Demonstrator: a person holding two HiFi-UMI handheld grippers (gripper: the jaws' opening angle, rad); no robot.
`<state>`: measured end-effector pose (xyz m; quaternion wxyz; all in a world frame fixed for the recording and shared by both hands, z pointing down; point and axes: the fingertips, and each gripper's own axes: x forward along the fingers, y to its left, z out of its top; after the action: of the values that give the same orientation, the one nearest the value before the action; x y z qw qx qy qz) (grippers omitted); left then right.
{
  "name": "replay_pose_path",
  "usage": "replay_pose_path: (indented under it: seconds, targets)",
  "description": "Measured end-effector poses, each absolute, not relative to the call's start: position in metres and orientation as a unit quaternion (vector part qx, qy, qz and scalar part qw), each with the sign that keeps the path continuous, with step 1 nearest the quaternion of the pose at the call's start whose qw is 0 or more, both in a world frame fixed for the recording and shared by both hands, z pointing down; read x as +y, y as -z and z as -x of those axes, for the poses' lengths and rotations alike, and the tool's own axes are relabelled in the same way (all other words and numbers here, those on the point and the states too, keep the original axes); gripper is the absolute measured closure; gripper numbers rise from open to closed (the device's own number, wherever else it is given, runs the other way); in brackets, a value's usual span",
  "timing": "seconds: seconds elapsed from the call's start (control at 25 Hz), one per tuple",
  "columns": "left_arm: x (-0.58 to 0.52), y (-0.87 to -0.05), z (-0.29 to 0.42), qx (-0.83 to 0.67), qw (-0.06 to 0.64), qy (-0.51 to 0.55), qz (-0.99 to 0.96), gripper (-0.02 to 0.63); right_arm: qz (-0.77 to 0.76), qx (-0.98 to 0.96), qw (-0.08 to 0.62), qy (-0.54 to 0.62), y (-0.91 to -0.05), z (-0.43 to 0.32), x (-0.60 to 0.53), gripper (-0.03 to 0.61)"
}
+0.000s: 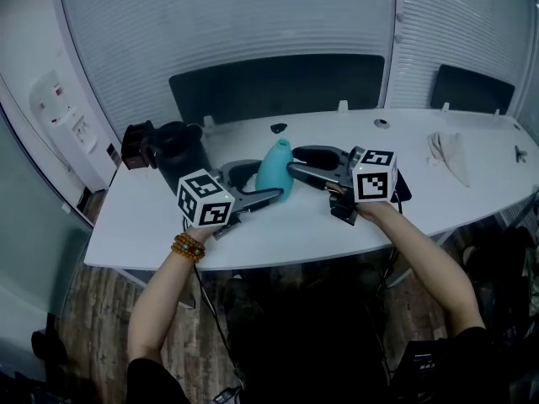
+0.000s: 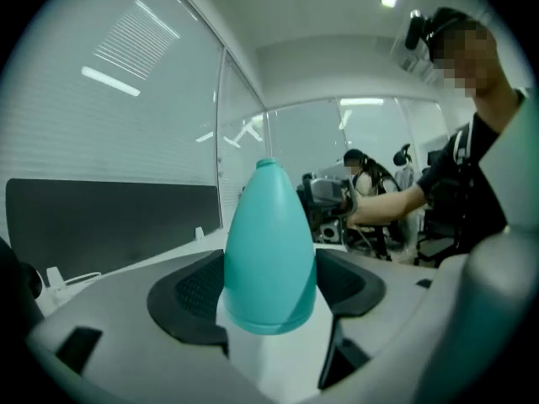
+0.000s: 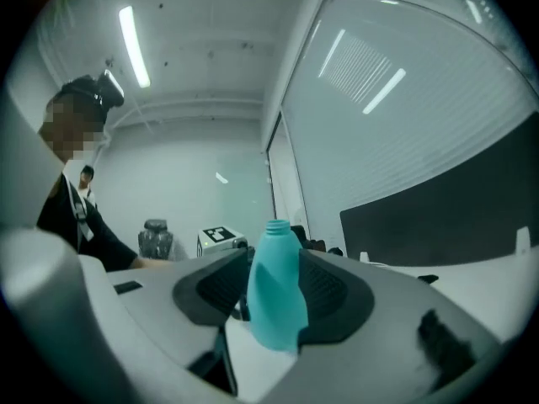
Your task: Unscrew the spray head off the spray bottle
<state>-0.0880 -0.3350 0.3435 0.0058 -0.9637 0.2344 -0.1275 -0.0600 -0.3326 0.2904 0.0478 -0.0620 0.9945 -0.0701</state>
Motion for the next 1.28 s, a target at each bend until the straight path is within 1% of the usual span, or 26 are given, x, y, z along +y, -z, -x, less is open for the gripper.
replay_pose_path:
  seconds: [0.08, 0.16, 0.24, 0.4, 0.52, 0.72, 0.84, 1.16, 1.28]
  targets:
    - [-0.339, -0.361, 0.088, 0.233, 0.01, 0.168, 0.958, 0.268, 0.065, 0.997, 0.008, 0.032, -0.304, 0.067, -0.329, 0.391]
    - [-0.341, -0.375, 0.086, 0.229, 0.008, 0.195, 0.954, 0.268, 0.066, 0.998, -0.015, 0.011, -0.313, 0.072, -0.327, 0.391]
    - [-0.34, -0.386, 0.085, 0.22, -0.011, 0.208, 0.953, 0.27, 0.068, 0.997, -0.029, 0.008, -0.32, 0.077, -0.327, 0.391]
    - [-0.337, -0.404, 0.091, 0.207, -0.049, 0.24, 0.947, 0.27, 0.072, 0.994, -0.085, -0.011, -0.341, 0.082, -0.325, 0.391]
    - [-0.336, -0.419, 0.092, 0.196, -0.066, 0.263, 0.942, 0.27, 0.072, 0.993, -0.097, -0.012, -0.353, 0.085, -0.323, 0.391]
    - [-0.338, -0.432, 0.098, 0.204, -0.059, 0.282, 0.936, 0.27, 0.08, 0.987, -0.137, -0.038, -0.372, 0.088, -0.32, 0.391]
    - [-0.343, -0.425, 0.103, 0.217, -0.054, 0.273, 0.936, 0.268, 0.09, 0.985, -0.142, -0.046, -0.375, 0.08, -0.324, 0.391]
    - [-0.339, -0.415, 0.11, 0.222, -0.04, 0.271, 0.936, 0.268, 0.108, 0.984, -0.133, -0.036, -0.379, 0.064, -0.332, 0.391]
    - [-0.338, -0.405, 0.117, 0.233, -0.033, 0.254, 0.938, 0.268, 0.117, 0.985, -0.124, -0.036, -0.377, 0.053, -0.334, 0.391]
